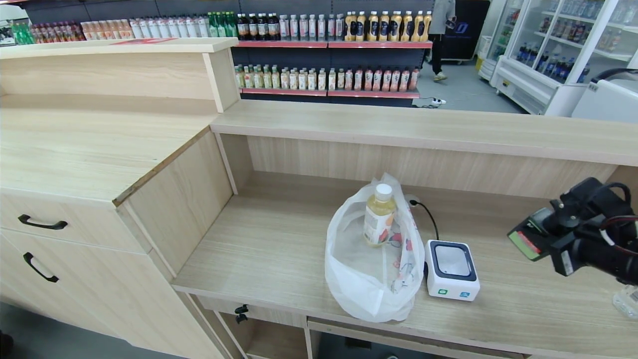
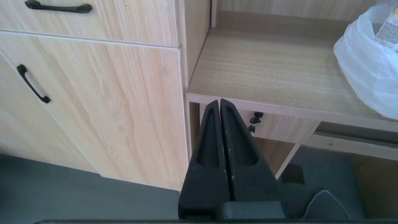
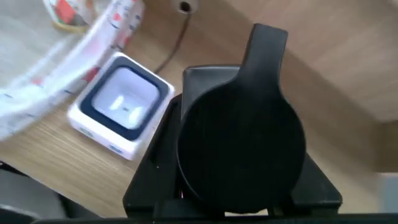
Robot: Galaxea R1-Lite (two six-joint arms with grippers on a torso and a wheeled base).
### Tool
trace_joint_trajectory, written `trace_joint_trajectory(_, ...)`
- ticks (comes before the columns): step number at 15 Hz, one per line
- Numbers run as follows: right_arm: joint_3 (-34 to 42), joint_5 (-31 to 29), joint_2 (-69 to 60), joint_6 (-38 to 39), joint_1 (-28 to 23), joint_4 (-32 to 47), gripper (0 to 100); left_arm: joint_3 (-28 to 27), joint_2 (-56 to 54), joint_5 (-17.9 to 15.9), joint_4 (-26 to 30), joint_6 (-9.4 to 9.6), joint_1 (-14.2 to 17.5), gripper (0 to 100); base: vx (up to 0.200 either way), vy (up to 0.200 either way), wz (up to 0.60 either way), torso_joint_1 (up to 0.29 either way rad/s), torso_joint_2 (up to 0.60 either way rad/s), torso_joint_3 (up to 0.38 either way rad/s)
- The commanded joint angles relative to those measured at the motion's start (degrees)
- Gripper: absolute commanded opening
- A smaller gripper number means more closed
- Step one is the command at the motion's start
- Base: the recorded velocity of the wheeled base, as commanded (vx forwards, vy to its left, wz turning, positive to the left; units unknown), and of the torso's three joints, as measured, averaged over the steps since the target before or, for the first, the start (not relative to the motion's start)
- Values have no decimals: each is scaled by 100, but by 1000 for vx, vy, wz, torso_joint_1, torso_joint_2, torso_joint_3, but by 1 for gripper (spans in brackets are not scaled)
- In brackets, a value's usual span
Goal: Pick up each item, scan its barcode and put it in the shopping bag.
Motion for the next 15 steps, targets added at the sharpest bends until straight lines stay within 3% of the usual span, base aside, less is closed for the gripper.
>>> trace_joint_trajectory(1, 110, 7, -783, -456, -142, 74, 0, 0, 0, 2, 0, 0, 0, 0, 0, 0, 600, 7, 2, 2)
trace_joint_trajectory(5, 75, 69, -897, -702, 658, -32, 0, 0, 0, 2, 0, 0, 0, 0, 0, 0, 600, 4, 2, 1)
trace_joint_trajectory(8, 14, 508, -545, 274, 1537, 109, 0, 0, 0, 2, 0, 0, 0, 0, 0, 0, 0, 0, 0, 0)
trace_joint_trajectory(12, 31, 763, 641, 291, 1581, 285, 0, 0, 0, 2, 0, 0, 0, 0, 0, 0, 0, 0, 0, 0)
trace_joint_trajectory(15, -39, 878, 1406, 520, 1581, -84, 0, 0, 0, 2, 0, 0, 0, 0, 0, 0, 0, 0, 0, 0)
